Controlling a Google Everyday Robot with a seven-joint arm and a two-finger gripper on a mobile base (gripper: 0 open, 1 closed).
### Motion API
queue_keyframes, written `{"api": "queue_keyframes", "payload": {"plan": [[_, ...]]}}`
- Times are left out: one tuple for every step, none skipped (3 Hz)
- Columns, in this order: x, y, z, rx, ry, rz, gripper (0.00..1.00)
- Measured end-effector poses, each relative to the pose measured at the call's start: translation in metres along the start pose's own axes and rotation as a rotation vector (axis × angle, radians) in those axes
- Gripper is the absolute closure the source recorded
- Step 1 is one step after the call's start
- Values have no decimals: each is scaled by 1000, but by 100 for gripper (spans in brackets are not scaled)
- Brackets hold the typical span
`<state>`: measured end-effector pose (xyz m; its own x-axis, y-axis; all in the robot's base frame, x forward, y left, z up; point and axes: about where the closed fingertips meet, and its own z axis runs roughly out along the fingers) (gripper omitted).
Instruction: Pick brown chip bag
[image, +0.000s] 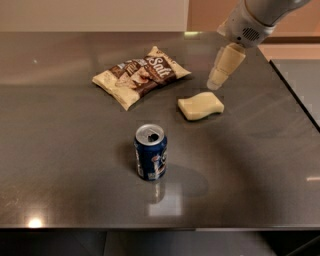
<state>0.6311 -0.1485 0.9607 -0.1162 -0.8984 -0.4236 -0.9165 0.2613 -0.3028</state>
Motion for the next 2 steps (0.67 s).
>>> {"api": "queue_keyframes", "payload": {"plan": [[-21,-22,56,3,-33,3,0],[-32,-45,97,30,-43,35,0]]}}
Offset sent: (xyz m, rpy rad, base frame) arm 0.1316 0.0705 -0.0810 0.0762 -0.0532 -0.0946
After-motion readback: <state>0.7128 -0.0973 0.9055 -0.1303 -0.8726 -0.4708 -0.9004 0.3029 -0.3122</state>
